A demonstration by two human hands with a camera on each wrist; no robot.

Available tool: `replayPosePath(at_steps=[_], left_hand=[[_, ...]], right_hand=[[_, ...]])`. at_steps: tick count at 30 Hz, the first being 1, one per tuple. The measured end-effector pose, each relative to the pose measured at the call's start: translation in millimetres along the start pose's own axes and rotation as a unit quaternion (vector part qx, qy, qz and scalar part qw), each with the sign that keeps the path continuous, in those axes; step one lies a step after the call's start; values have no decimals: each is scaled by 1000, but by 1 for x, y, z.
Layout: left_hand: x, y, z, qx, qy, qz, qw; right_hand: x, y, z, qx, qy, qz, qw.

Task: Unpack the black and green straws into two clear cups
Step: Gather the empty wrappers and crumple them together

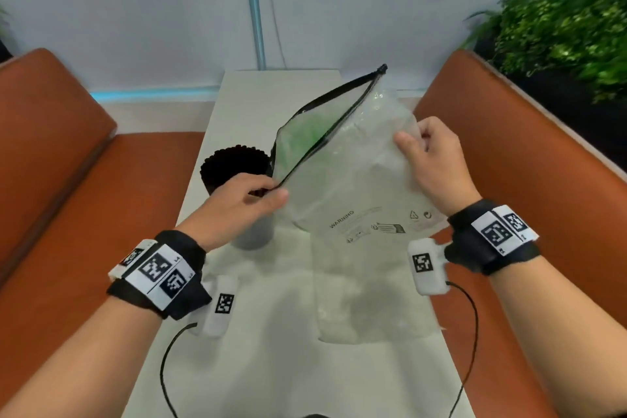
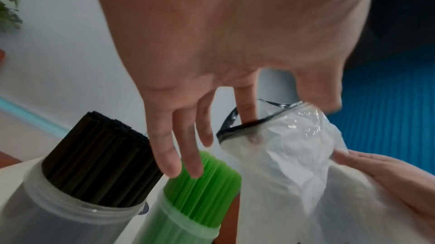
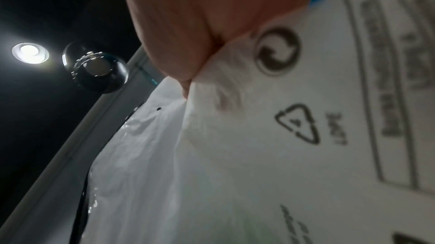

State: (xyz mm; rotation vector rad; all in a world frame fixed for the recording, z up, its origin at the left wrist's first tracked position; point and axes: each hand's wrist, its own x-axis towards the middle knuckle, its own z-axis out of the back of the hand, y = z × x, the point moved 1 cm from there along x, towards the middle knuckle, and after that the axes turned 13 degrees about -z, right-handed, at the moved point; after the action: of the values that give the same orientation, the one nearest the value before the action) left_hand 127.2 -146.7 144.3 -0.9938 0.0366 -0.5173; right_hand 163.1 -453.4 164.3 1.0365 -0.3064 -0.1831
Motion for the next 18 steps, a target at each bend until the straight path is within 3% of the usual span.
replayPosePath(at_steps=[3, 7, 11, 15, 18], left_hand=[[6, 11, -8, 86, 0, 4, 996], [19, 13, 10, 49, -197, -1, 979], [34, -5, 24, -30, -295, -52, 954], [44, -19, 15, -180, -346, -66, 919], [46, -10, -6, -340, -290, -4, 894]], right_hand=[[3, -7, 8, 37, -2, -33, 999], [5, -25, 12, 2, 7, -50, 999], [-6, -37, 3, -12, 66, -79, 995], [-13, -45, 4, 145, 219, -227, 938], [-14, -58, 6, 220, 205, -293, 908]])
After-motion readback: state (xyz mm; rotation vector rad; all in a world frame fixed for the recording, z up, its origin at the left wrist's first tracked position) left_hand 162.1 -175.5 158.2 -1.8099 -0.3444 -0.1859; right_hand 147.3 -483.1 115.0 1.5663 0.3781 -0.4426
